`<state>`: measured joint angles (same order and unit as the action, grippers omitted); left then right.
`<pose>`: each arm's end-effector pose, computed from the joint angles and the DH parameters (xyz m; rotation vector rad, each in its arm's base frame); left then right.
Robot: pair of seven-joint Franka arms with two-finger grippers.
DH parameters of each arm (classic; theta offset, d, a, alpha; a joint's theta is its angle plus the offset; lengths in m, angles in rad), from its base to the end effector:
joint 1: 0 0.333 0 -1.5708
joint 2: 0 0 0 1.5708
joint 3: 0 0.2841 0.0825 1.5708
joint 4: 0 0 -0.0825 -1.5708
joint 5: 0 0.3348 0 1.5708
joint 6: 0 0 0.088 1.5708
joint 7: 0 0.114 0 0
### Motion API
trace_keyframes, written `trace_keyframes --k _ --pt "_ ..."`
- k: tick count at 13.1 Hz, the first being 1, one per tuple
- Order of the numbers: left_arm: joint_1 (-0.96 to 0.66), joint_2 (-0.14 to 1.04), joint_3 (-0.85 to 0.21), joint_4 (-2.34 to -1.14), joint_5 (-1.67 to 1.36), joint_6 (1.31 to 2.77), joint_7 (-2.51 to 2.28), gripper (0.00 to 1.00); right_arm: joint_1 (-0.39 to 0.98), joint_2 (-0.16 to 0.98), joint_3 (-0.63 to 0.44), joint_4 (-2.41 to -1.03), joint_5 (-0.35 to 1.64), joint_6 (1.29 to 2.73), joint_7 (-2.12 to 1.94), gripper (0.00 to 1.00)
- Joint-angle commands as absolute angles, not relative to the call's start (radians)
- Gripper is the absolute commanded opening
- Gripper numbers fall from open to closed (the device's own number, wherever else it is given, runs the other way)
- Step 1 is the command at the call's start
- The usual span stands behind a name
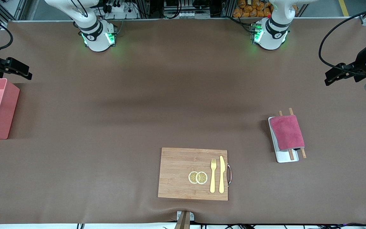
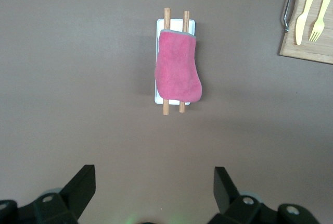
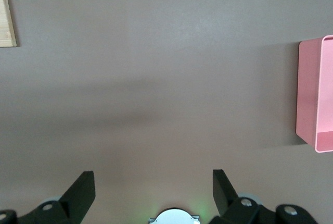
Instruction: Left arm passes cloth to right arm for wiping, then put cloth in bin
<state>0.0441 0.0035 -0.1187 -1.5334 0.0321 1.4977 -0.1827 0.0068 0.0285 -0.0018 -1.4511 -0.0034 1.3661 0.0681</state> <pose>0.4977 -0.0332 0.5933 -3.1000 -0.1704 0.0540 0.4910 0.0020 0.6040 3.1274 -0.0995 -0.1774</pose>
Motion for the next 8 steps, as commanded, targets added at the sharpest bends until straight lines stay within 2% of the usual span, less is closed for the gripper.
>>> trace_keyframes --k 1,5,8 --pt "0.028 -0.02 -0.1 -1.542 0.031 1.483 -0.199 1.0 0.015 0.014 0.0 -1.456 -0.011 1.356 0.077 1.0" --pt "0.035 0.014 -0.101 -1.523 0.029 1.485 -0.204 1.0 -0.012 0.014 0.024 -1.456 -0.011 1.355 0.071 1.0" --pt "0.055 0.11 -0.101 -1.514 0.021 1.511 -0.192 1.0 -0.035 0.014 0.044 -1.456 -0.011 1.355 0.071 1.0"
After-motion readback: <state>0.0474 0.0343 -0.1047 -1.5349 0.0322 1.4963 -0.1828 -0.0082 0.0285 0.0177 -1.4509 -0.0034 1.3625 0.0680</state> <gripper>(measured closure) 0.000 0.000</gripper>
